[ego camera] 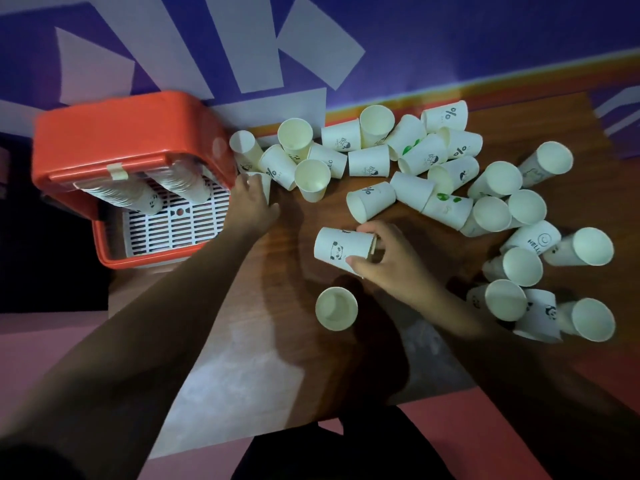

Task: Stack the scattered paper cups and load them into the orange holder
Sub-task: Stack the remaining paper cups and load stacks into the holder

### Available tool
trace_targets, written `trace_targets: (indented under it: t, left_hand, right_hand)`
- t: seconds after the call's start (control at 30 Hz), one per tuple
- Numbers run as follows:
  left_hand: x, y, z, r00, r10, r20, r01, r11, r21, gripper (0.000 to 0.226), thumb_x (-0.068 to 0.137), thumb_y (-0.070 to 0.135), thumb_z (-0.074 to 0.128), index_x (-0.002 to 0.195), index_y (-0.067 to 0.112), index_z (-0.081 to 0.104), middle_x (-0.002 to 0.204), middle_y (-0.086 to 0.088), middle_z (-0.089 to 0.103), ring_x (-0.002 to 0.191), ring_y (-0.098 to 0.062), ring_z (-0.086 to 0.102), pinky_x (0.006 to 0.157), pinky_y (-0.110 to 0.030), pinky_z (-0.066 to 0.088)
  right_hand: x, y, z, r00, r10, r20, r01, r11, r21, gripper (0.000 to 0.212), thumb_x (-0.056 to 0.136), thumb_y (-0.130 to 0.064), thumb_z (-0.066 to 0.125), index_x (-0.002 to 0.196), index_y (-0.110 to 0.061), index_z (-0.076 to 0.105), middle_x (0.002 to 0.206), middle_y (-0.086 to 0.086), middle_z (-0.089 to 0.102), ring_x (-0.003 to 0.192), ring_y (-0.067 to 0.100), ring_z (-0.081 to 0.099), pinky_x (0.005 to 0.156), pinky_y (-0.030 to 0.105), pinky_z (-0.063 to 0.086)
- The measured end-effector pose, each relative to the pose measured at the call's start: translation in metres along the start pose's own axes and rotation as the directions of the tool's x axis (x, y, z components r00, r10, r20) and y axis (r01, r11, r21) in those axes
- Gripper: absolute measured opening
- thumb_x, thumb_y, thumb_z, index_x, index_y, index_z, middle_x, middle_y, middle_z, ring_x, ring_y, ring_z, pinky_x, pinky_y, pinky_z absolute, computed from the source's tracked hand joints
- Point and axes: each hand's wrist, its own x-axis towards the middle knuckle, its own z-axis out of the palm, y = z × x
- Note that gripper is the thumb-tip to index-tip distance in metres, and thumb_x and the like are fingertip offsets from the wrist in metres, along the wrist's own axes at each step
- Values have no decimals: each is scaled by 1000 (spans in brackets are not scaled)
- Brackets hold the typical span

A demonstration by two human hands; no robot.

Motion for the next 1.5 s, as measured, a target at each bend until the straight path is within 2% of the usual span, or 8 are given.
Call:
trace_targets:
  t: [0.17,0.5,0.77,0.9,1.0,1.13,1.37,1.5]
  left_hand:
    - [24,-10,4,999,10,47,-13,997,75,75,92,8,61,156,-7,27,167,-25,22,150,-46,29,125,-49,28]
    - [24,-16,9,994,96,43,-104,968,229,49,96,12,67,138,-6,49,145,-32,35,130,-50,42,111,-57,41]
    - [-12,-29,22,987,151,48,-153,988,34,17,92,10,72,108,2,75,138,-25,50,131,-46,45,111,-45,37]
    - [-46,-26,9,994,104,14,-99,976,-192,6,94,12,73,95,7,70,130,-18,58,118,-35,55,93,-35,45]
    - [-73,-17,-12,990,-47,130,100,892,-441,15,99,17,69,86,15,63,121,-8,64,107,-26,60,78,-32,46]
    - [-106,-2,-30,978,46,204,109,721,-684,11,96,12,71,88,14,64,98,-2,69,96,-16,64,84,-30,52]
    - [-147,15,-28,965,154,212,61,655,-753,81,70,49,85,140,45,46,135,13,57,125,-2,58,99,-21,52]
    - [-167,23,-24,924,261,279,24,690,-724,74,69,46,86,137,44,55,138,8,54,124,-3,59,95,-22,55]
  right_hand:
    - [-31,-9,-10,989,-56,140,71,992,-105,76,71,-47,82,134,-36,42,129,-14,51,118,9,54,98,36,49]
    - [-44,7,14,919,-235,316,326,905,-272,82,76,-51,77,143,-17,45,139,-5,48,124,7,39,104,21,34]
    - [-47,40,58,899,-335,281,420,842,-339,95,74,-49,77,152,-16,35,151,3,45,140,20,39,116,40,32]
    - [-48,36,54,911,-304,277,388,860,-332,98,75,-61,74,152,-17,33,155,1,39,146,18,29,121,33,18]
    - [-38,27,23,951,-302,69,307,893,-329,72,89,-52,66,147,-16,44,151,2,44,140,20,37,114,16,15]
    - [22,38,-10,988,-115,-100,76,941,-329,65,93,-44,61,147,-15,39,151,7,38,138,22,38,110,33,34]
    - [120,35,-22,964,-254,81,241,698,-674,72,84,-20,68,148,-7,36,151,15,37,136,36,38,112,48,33]
    - [141,39,-15,944,-263,200,321,581,-748,71,82,-18,69,146,-8,38,144,16,46,131,35,43,110,45,33]
